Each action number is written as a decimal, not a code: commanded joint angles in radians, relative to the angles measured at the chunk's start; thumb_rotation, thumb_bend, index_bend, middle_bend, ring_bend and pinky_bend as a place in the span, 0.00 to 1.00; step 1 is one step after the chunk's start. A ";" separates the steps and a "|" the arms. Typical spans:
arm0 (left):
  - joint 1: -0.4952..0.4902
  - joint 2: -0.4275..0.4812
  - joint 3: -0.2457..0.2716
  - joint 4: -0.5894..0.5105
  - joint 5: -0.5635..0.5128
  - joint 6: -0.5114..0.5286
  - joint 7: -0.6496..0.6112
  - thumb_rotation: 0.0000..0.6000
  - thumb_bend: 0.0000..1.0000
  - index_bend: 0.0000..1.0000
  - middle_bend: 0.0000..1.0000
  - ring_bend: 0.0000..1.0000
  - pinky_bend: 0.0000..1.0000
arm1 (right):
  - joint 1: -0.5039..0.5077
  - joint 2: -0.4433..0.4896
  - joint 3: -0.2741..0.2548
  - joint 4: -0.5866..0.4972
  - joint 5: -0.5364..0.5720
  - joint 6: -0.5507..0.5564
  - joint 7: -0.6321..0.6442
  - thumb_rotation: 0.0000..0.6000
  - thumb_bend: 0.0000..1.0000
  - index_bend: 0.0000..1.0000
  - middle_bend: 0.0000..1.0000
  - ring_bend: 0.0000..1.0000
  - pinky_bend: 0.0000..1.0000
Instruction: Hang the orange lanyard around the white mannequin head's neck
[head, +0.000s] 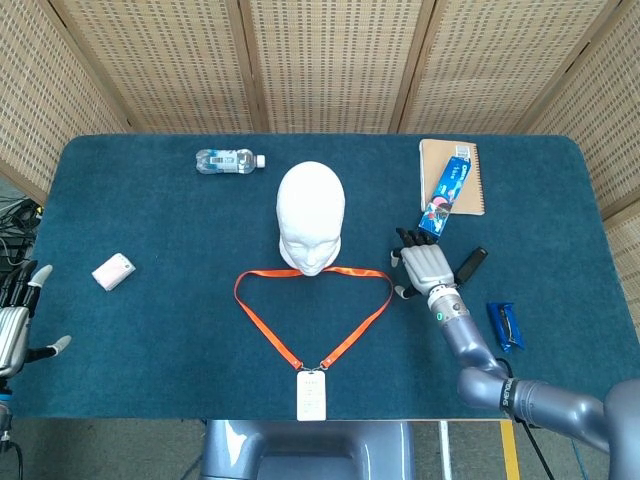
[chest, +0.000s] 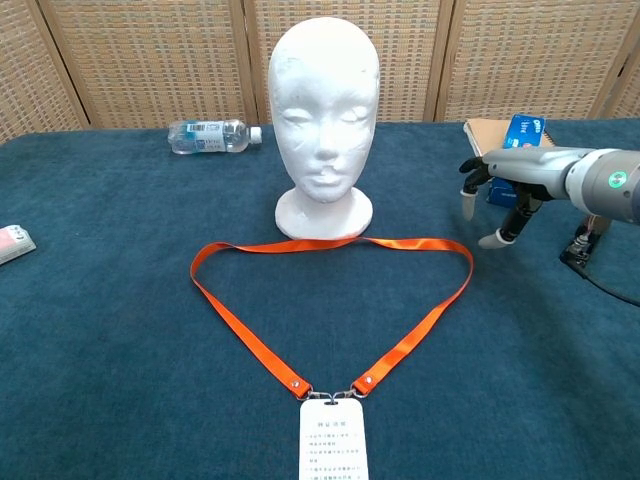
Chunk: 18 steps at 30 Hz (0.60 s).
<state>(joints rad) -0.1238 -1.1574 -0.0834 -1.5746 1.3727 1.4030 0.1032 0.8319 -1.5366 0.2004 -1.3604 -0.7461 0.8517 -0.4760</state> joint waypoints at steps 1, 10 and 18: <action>-0.001 0.001 -0.001 0.001 -0.002 -0.001 -0.002 1.00 0.00 0.00 0.00 0.00 0.00 | 0.015 -0.028 0.004 0.031 0.027 0.009 -0.013 1.00 0.47 0.44 0.00 0.00 0.00; -0.003 0.002 -0.003 0.006 -0.010 -0.006 -0.011 1.00 0.00 0.00 0.00 0.00 0.00 | 0.049 -0.085 -0.005 0.090 0.114 0.020 -0.098 1.00 0.48 0.45 0.00 0.00 0.00; -0.006 0.004 -0.007 0.010 -0.022 -0.014 -0.022 1.00 0.00 0.00 0.00 0.00 0.00 | 0.065 -0.118 -0.010 0.125 0.163 0.018 -0.139 1.00 0.48 0.45 0.00 0.00 0.00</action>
<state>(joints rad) -0.1295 -1.1536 -0.0898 -1.5646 1.3506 1.3893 0.0816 0.8956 -1.6535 0.1909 -1.2370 -0.5839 0.8701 -0.6140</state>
